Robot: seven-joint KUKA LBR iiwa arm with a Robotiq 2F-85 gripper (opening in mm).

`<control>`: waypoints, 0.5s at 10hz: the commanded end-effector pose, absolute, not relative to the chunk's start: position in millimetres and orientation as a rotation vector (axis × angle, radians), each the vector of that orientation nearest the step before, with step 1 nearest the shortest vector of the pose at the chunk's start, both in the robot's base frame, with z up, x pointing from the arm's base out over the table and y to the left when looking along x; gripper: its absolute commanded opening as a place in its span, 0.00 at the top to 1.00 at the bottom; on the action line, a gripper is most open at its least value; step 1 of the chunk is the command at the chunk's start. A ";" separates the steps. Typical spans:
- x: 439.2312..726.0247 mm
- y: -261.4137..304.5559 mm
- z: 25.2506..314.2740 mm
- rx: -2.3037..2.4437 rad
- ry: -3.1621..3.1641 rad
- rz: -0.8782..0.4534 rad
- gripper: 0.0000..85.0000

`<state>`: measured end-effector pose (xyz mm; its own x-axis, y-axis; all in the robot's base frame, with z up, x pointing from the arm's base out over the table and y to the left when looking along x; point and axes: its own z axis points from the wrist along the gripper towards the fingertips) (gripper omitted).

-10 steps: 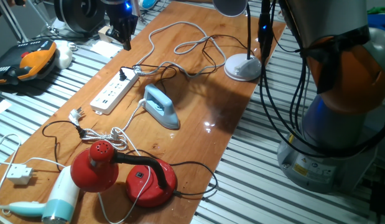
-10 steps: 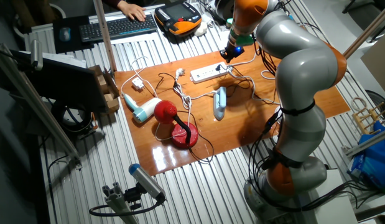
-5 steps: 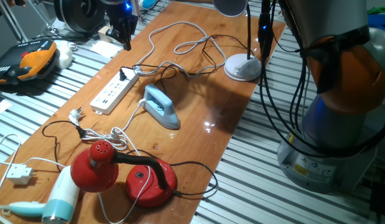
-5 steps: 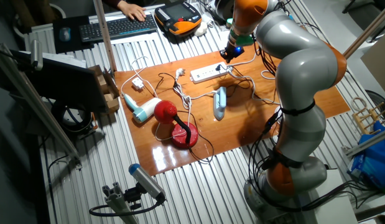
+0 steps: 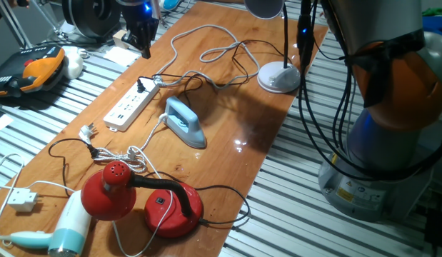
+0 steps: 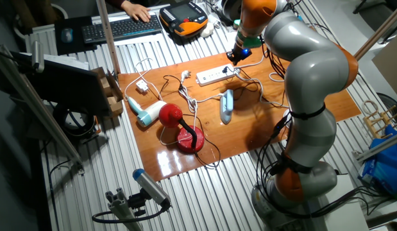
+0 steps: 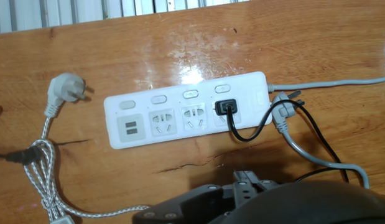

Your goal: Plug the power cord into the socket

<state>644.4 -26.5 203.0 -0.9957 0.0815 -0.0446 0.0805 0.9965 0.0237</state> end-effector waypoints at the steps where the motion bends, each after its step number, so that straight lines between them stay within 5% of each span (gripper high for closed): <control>1: 644.5 -26.7 203.2 0.126 3.095 0.034 1.00; 5: 644.1 -26.3 203.4 0.126 3.095 0.031 1.00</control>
<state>644.1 -26.2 203.4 -0.9957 0.0814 -0.0432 0.0805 0.9965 0.0221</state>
